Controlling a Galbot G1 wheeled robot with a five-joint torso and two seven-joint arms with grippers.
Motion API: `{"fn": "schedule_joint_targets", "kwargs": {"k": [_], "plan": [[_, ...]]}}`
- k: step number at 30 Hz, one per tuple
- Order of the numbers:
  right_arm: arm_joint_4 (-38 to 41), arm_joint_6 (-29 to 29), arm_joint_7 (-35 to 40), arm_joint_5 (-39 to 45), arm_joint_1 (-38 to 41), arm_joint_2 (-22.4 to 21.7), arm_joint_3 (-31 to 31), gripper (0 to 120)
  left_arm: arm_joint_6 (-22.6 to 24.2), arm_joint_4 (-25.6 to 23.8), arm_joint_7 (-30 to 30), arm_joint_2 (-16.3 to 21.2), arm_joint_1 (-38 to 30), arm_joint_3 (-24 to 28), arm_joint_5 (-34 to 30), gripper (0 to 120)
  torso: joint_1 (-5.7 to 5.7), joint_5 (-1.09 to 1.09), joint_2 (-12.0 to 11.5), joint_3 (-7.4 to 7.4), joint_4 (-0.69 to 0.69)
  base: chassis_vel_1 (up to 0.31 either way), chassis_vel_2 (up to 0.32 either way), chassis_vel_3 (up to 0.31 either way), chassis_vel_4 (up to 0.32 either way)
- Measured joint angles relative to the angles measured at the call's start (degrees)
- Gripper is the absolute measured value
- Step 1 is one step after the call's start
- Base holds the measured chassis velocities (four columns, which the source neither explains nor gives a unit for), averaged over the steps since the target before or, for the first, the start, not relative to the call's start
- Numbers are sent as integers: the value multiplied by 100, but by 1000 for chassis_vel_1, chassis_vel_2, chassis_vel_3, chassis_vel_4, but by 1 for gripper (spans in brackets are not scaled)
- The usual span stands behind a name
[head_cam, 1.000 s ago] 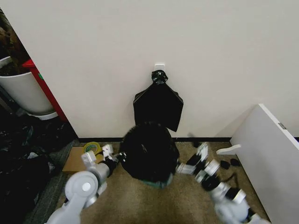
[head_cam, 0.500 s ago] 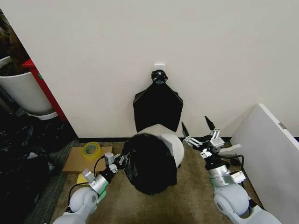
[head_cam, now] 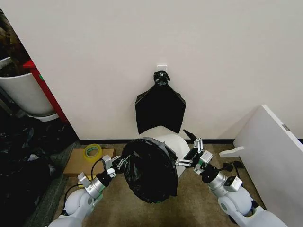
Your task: Place the garbage bag over the trash bin.
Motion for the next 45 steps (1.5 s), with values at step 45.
{"fn": "schedule_joint_targets", "kwargs": {"k": [45], "plan": [[1061, -1061, 3220, -1476, -138, 350, -160, 100, 4353, -2344, -6215, -259, 319, 684, -375, 1, 0, 0, 0, 0, 1, 0, 0, 0, 0]]}}
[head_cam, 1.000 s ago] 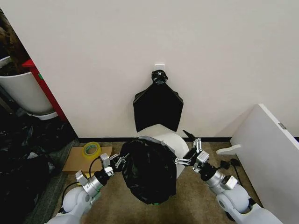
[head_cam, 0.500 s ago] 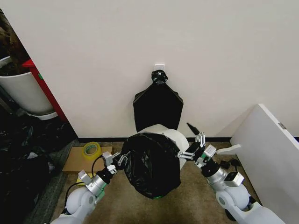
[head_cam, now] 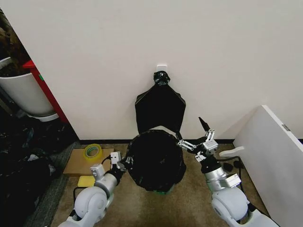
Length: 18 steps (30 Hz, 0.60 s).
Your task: Place the garbage bag over the trash bin.
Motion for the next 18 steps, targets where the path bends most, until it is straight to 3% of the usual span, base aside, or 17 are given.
{"fn": "schedule_joint_targets", "kwargs": {"k": [3, 6, 15, 18], "plan": [[-63, -8, 23, -67, 21, 37, -50, 100, 214, 79, -522, -58, -51, 263, -51, 1, 0, 0, 0, 0, -1, 0, 0, 0, 0], [-107, -8, 26, -91, 29, 58, -67, 100, 203, 181, -576, -98, -52, 374, 9, 1, 0, -1, 0, 0, 0, 0, 0, 0, 0], [-184, -39, 51, -101, 40, 60, -69, 100, -311, 482, -735, -300, -74, 623, 324, 2, 0, 2, 0, -1, 0, 0, 0, 0, 0], [-195, -55, 57, -99, 45, 60, -68, 100, -403, 484, -797, -302, -67, 650, 346, 10, 0, 0, 0, -1, 0, 0, 0, 0, 0]]}}
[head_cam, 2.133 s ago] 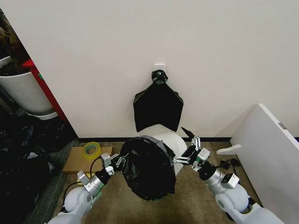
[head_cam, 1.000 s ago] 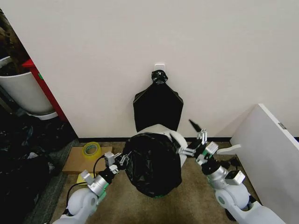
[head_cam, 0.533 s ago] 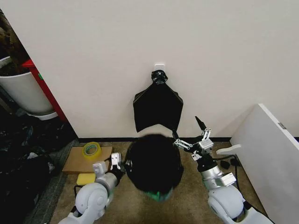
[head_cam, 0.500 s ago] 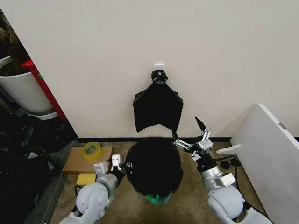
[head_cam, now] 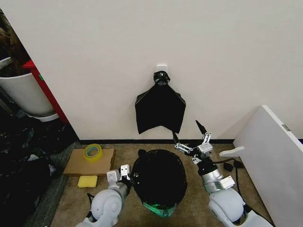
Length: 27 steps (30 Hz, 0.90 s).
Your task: Place the garbage bag over the trash bin.
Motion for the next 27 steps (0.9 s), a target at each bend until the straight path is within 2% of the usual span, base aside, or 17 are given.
{"fn": "schedule_joint_targets", "kwargs": {"k": [2, 3, 6, 8, 10, 12, 14, 15, 16, 17, 19, 21, 24, 26, 27], "plan": [[-14, -9, 4, 1, 7, 0, 1, 100, -15, -51, -90, 9, 23, 13, 3, 19, 0, -1, 0, 0, 0, 0, 0, 0, 0], [-14, -9, 4, 1, 7, 0, 1, 100, -15, -51, -90, 9, 23, 13, 3, 19, 0, -1, 0, 0, 0, 0, 0, 0, 0], [-31, -30, 27, 1, 10, 9, 4, 100, -26, -292, -198, 40, 70, -44, 3, 34, 0, -2, 0, 0, -1, 0, 0, 0, 0], [-32, -35, 33, 1, 9, 10, 5, 100, -28, -356, -216, 47, 80, -75, 2, 35, 0, -2, 0, 0, -1, 0, 0, 0, 0], [-32, -39, 36, -1, 4, 12, 7, 100, -30, -556, -232, 84, 109, -188, -5, 48, 0, -1, 0, 1, 0, 0, 0, 0, 0], [-33, -40, 38, -2, 1, 14, 11, 100, -32, -668, -233, 105, 124, -245, -8, 49, 0, 0, 0, 1, 0, 0, 0, 0, 0], [-33, -43, 47, -3, -11, 22, 30, 100, -33, -941, -261, 164, 168, -363, -33, 62, 0, 0, 0, 0, 0, 0, 0, 0, 0], [-33, -46, 52, -3, -15, 23, 34, 100, -32, -1006, -275, 178, 177, -382, -46, 64, 0, 0, 0, 1, 0, 0, 0, 0, 0], [-33, -51, 62, -6, -27, 27, 40, 100, -12, -1175, -322, 211, 201, -429, -91, 71, 0, 0, 0, 0, 0, 0, 0, 0, 0], [-33, -51, 62, -6, -27, 27, 40, 100, -12, -1175, -322, 211, 201, -429, -91, 71, 0, 0, 0, 0, 0, 0, 0, 0, 0], [-26, -62, 80, -30, -47, 29, 45, 100, 103, -1454, -447, 286, 255, -504, -191, 81, 0, 0, 0, 0, 0, 0, 0, 0, 0], [-20, -65, 82, -35, -48, 31, 48, 100, 132, -1513, -473, 308, 272, -520, -203, 84, 0, 0, 0, 0, 0, 0, 0, 0, 0], [1, -95, 107, -40, -57, 40, 61, 100, 174, -1680, -507, 332, 312, -565, -186, 97, 0, -1, 0, 0, 0, 0, 0, 0, 0], [12, -101, 118, -41, -66, 41, 71, 100, 126, -1747, -492, 325, 320, -577, -152, 98, 0, 0, 0, 1, 0, 0, 0, 0, 0], [36, -126, 142, -41, -87, 42, 88, 100, -41, -1839, -422, 313, 335, -585, -71, 100, 0, 0, 0, 0, 0, 0, 0, 0, 0]]}}
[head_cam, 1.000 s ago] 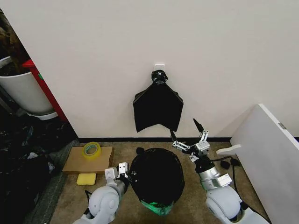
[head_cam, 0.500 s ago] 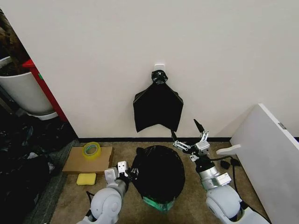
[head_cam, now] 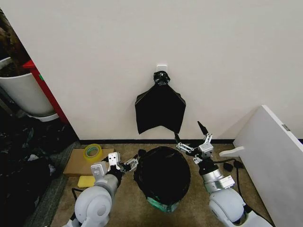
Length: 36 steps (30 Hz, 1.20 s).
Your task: Place the garbage bag over the trash bin.
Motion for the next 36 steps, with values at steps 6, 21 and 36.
{"fn": "schedule_joint_targets", "kwargs": {"k": [6, 21, 36], "plan": [[411, -1080, 973, -118, -176, 74, -29, 100, -2745, 119, 962, -217, 130, -73, 2352, 100, 0, -2, 0, 0, 0, 0, 0, 0, 0], [352, -1561, 841, -598, -265, 608, 529, 100, -3534, 304, 1669, -284, 369, -593, 2734, 100, 0, -1, 0, 1, 0, 0, 0, 0, 0], [-108, -896, -830, 403, -158, 783, 1734, 100, -3559, 976, 2928, -134, 76, -1669, 1803, 100, 0, 0, 0, 1, 0, 0, 0, 0, 0]]}}
